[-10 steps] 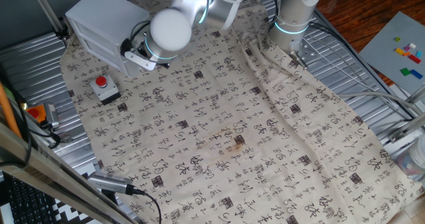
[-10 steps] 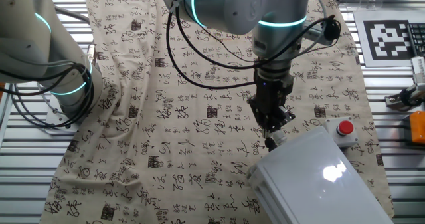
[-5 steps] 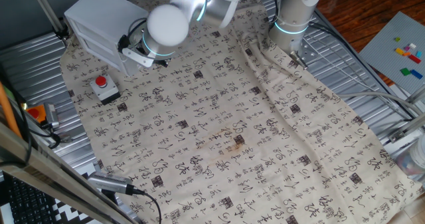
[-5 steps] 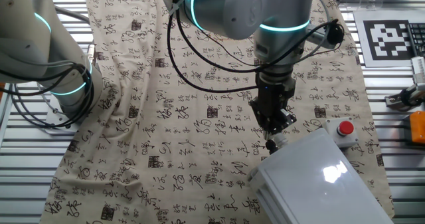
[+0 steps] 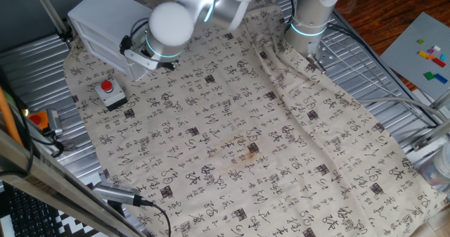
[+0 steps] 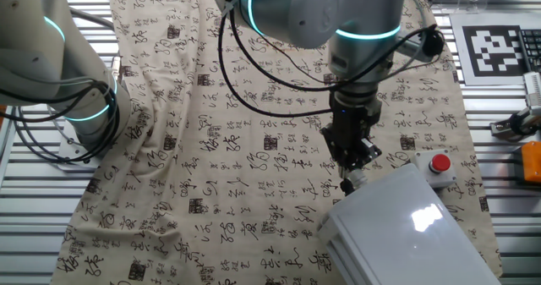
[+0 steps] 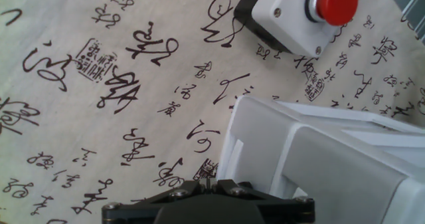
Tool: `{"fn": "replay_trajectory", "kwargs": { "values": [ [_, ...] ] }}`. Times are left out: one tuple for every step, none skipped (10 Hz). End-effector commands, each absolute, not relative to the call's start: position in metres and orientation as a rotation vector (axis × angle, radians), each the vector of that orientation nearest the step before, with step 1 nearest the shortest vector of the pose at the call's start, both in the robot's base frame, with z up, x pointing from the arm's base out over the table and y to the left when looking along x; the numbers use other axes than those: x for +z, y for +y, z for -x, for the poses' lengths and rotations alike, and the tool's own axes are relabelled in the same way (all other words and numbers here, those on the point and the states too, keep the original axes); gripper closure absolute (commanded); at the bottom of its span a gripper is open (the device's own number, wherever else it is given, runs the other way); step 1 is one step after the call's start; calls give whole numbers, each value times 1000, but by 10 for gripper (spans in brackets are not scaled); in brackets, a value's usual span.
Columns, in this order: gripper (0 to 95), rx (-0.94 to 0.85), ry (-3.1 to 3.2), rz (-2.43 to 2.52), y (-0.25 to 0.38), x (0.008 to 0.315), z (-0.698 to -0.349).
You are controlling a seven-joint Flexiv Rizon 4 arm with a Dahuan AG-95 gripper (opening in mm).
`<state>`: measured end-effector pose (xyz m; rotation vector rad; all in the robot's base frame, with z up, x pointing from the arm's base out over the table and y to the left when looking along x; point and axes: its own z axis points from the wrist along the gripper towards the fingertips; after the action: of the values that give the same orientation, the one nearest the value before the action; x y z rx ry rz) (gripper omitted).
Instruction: Put things in the drawer
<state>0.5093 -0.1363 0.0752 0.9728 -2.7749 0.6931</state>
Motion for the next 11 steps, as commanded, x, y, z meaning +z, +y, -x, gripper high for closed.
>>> {"fn": "replay_trajectory", "kwargs": {
  "values": [
    [950,568,-2865,-852,-127,77,-510],
    [950,565,-2870,-841,-125,77,-510],
    [950,522,-2897,-774,-113,79,-512],
    [950,493,-2911,-735,-106,82,-512],
    [950,432,-2936,-672,-94,86,-512],
    [950,399,-2954,-644,-89,89,-511],
    [950,302,-2996,-542,-75,93,-510],
    [950,247,-3017,-467,-64,94,-510],
    [950,211,-3028,-422,-56,94,-509],
    [950,151,-3047,-358,-43,93,-508],
    [950,110,-3054,-314,-36,93,-507]
  ]
}}
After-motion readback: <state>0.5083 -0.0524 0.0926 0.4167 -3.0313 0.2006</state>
